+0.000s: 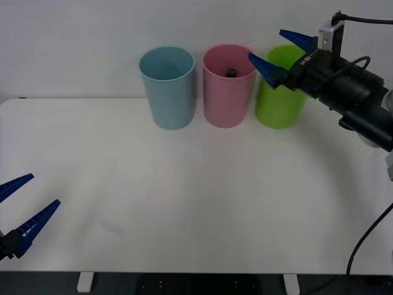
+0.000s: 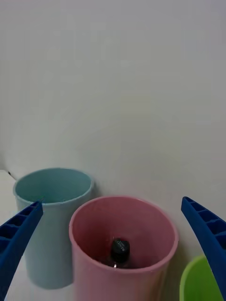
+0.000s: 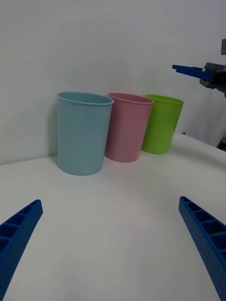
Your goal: Grasp the object on the table and drop it into the matching bin: aluminum can to the light blue bin, PET bottle to the pink bin.
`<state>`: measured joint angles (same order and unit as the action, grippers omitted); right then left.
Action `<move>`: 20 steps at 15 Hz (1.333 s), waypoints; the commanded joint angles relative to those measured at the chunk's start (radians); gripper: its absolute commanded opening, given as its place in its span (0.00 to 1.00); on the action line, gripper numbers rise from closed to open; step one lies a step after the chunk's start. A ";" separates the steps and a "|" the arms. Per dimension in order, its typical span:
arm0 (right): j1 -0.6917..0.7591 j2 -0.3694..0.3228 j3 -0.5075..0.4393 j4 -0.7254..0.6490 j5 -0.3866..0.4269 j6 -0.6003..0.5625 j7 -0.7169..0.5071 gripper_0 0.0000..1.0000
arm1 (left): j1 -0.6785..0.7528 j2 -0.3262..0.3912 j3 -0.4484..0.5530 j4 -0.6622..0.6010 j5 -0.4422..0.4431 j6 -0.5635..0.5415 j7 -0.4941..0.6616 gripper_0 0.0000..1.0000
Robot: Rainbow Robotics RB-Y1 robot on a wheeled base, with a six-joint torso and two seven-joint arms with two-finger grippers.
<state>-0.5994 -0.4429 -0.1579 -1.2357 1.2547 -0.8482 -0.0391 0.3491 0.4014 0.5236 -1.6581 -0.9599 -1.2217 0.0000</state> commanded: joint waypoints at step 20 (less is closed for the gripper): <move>0.820 -0.160 -0.103 -0.524 -0.219 -0.110 0.136 1.00 | 0.000 0.000 0.000 0.000 0.000 0.000 0.000 1.00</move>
<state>0.1954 -0.6029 -0.2565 -1.7449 1.0349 -0.9527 0.0904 0.3491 0.4014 0.5236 -1.6581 -0.9599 -1.2217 0.0000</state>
